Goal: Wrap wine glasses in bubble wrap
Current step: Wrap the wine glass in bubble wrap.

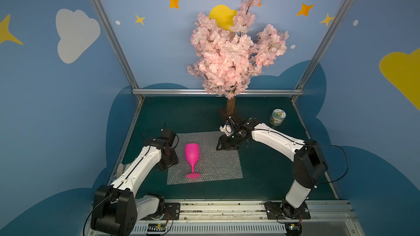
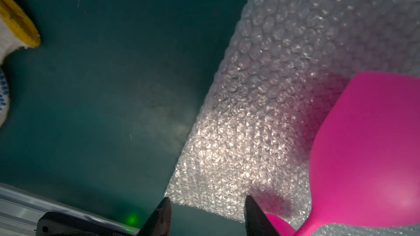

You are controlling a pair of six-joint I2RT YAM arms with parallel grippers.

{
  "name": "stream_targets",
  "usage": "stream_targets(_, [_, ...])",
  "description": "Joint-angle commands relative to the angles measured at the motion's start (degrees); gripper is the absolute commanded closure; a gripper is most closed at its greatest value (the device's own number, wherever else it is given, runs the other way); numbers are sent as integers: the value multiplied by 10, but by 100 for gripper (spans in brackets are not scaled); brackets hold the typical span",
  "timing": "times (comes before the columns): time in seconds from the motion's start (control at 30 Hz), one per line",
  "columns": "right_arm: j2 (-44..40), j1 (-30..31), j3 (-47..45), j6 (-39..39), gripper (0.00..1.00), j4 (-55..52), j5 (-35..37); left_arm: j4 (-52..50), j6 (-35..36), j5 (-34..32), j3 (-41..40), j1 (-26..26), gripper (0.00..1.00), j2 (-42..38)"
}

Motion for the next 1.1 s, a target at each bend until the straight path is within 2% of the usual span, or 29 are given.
stream_targets(0.0, [2,12,2,10,43,21,-11,42,17,24,4,27,48,34])
stream_targets(0.07, [6,17,-1,14,44,30,-16,57,29,16,13,43,48,65])
stream_targets(0.33, [16,28,1,16,44,45,-22,134,60,63,7,84,50,129])
stream_targets(0.73, [24,38,7,17,45,46,-27,173,66,61,-7,89,59,171])
stream_targets(0.83, [22,41,5,18,46,45,-27,175,64,64,-14,88,66,172])
stream_targets(1.07, [15,47,-3,19,46,51,-30,161,70,68,-13,64,92,150])
